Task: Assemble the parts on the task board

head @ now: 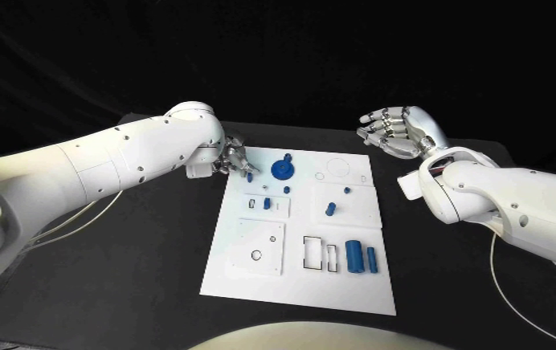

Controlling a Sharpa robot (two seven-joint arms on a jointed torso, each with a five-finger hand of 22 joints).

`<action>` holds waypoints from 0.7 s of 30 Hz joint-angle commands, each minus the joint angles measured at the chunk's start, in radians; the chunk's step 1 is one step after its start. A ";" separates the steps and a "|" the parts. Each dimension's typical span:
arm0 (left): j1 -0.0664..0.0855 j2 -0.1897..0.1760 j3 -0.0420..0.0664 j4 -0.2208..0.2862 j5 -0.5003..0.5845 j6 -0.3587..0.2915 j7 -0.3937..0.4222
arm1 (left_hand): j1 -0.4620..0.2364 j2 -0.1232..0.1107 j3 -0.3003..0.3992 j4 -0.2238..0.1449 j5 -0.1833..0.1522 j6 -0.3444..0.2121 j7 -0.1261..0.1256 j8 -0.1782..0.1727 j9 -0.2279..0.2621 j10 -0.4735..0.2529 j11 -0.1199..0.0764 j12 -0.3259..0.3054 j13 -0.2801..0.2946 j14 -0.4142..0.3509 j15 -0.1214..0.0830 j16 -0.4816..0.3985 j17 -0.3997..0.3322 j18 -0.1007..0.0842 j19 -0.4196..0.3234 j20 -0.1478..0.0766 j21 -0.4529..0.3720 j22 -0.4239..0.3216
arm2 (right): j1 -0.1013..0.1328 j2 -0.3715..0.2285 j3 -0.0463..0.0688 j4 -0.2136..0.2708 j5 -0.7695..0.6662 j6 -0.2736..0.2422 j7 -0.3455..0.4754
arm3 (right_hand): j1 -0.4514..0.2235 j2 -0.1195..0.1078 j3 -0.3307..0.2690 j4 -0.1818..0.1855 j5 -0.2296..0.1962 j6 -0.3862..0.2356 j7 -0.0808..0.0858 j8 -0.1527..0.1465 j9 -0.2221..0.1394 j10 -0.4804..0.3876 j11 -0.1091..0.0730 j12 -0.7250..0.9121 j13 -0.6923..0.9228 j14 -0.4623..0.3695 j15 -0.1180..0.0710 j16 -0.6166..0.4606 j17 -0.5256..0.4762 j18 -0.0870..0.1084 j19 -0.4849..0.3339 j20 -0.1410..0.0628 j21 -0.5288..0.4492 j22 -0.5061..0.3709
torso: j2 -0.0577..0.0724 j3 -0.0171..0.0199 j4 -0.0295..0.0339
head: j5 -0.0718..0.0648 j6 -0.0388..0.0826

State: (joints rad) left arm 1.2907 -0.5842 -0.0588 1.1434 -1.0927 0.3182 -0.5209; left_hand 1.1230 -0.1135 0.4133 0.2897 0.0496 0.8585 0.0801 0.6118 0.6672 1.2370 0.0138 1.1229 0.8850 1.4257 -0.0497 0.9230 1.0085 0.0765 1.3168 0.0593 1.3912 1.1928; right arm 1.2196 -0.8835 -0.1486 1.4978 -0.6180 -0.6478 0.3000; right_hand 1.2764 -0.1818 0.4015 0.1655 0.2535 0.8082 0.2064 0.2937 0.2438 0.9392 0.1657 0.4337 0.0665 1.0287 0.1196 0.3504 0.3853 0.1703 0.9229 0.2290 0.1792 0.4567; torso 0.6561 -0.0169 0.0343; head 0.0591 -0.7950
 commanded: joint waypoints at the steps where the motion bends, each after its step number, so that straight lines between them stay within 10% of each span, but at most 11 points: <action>1: 0.000 0.001 0.000 0.001 0.018 0.005 0.005 | 0.031 0.002 0.023 0.001 0.006 0.009 -0.005 0.017 0.008 -0.001 -0.011 0.007 0.002 0.001 -0.006 -0.004 0.001 0.007 0.006 -0.002 0.002 0.002 | -0.001 0.001 0.000 -0.001 -0.003 0.014 0.010 | -0.008 0.005 -0.004 -0.002 0.001 0.003 0.031 -0.006 -0.001 -0.003 0.005 -0.005 -0.001 -0.005 -0.001 -0.005 -0.001 0.010 -0.003 0.000 -0.006 -0.001 | 0.000 0.0003 -0.0008 | -0.001 -0.002; 21: 0.000 -0.001 0.000 0.000 0.080 -0.017 0.007 | 0.214 -0.003 0.252 -0.043 0.005 -0.037 -0.017 0.104 0.079 0.011 -0.024 0.016 0.004 0.002 -0.017 -0.006 0.002 0.005 0.010 -0.013 0.005 0.014 | -0.001 0.001 0.000 -0.006 -0.003 0.012 0.011 | -0.010 0.006 -0.005 -0.001 0.003 0.003 0.031 -0.006 -0.002 -0.003 0.005 -0.005 -0.001 -0.004 -0.001 -0.008 -0.002 0.010 -0.002 0.000 -0.008 -0.004 | 0.000 0.0006 0.0000 | -0.003 -0.006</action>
State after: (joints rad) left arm 1.2906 -0.5858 -0.0588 1.1432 -1.0387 0.3082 -0.5203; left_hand 1.3268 -0.1185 0.6342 0.2696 0.0534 0.8300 0.0635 0.7110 0.7447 1.2438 -0.0072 1.1352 0.8904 1.4294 -0.0608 0.9231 1.0092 0.0766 1.3260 0.0501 1.3912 1.2064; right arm 1.2191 -0.8835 -0.1485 1.4924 -0.6171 -0.6475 0.3004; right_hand 1.2711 -0.1764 0.4015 0.1655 0.2535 0.8082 0.2064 0.2937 0.2428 0.9392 0.1657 0.4337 0.0665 1.0287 0.1196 0.3444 0.3845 0.1704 0.9229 0.2290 0.1740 0.4541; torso 0.6563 -0.0161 0.0340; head 0.0566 -0.8006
